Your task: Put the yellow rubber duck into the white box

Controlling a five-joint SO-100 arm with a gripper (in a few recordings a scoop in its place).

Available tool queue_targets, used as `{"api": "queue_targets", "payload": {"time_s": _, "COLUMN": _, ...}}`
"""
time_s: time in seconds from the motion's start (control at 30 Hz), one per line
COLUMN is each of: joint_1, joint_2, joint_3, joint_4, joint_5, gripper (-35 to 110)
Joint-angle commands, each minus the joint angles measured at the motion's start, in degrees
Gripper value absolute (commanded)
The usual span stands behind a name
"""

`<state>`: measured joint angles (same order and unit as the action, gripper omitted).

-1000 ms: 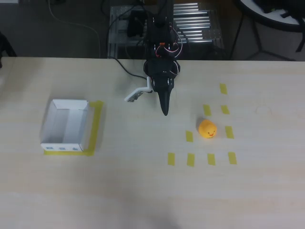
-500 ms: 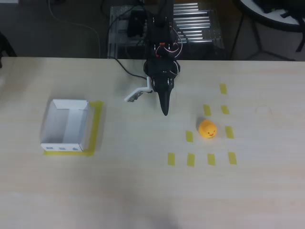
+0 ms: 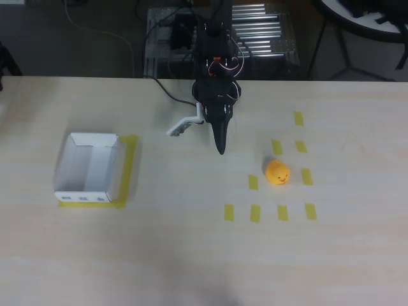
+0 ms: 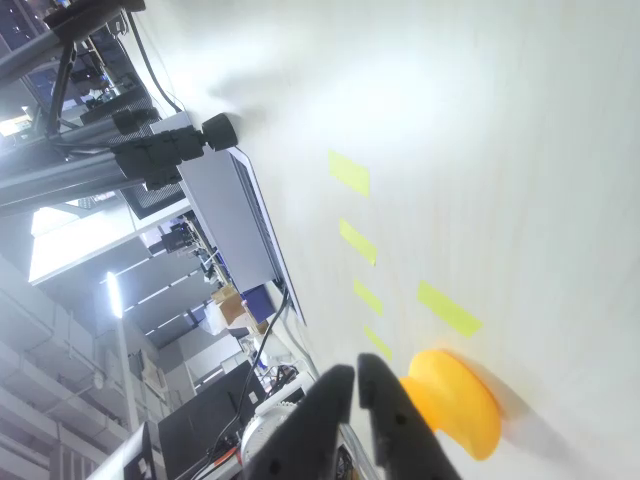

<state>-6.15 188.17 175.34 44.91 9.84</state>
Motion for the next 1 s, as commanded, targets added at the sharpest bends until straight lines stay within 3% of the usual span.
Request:
{"api": "queue_targets", "payload": {"time_s": 0.0, "joint_1": 0.18, "joint_2": 2.99, "joint_3": 3.16, "joint_4": -0.09, "joint_5": -0.26, "gripper": 0}}
{"api": "queue_targets", "payload": {"time_s": 0.73, "joint_1": -1.67, "joint_2": 2.2, "joint_3": -18.9, "joint_4": 11.43, "joint_5": 1.32, "gripper": 0}}
{"api": "queue_targets", "payload": {"time_s": 0.97, "joint_1": -2.9, "joint_2": -11.16, "joint_3": -33.31, "joint_4": 13.71, "joint_5": 1.14, "gripper": 0}}
